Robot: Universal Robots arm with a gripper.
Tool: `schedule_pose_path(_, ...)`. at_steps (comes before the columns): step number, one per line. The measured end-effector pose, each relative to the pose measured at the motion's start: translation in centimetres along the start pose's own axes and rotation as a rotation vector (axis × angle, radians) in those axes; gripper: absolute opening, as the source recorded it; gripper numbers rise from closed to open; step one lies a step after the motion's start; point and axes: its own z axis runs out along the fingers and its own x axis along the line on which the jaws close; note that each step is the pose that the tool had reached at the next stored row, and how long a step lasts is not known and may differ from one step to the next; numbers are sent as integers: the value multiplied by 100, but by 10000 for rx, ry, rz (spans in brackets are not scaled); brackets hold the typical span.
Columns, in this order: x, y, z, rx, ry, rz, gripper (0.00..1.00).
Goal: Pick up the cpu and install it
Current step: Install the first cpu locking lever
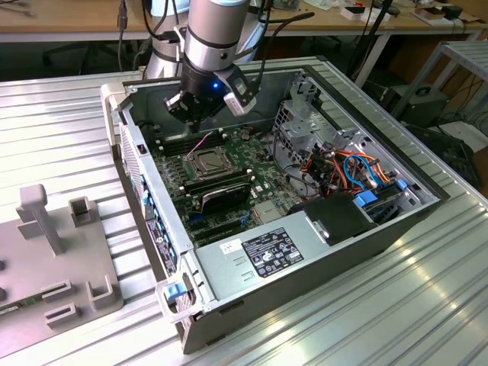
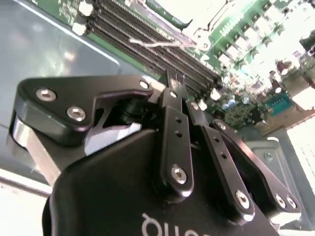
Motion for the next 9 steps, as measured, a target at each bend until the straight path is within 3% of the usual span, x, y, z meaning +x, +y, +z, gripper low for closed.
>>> schedule_pose_path(3, -19, -6, 27, -2, 1, -1, 11)
schedule_pose_path(9, -124, -32, 137, -3, 2, -1, 11)
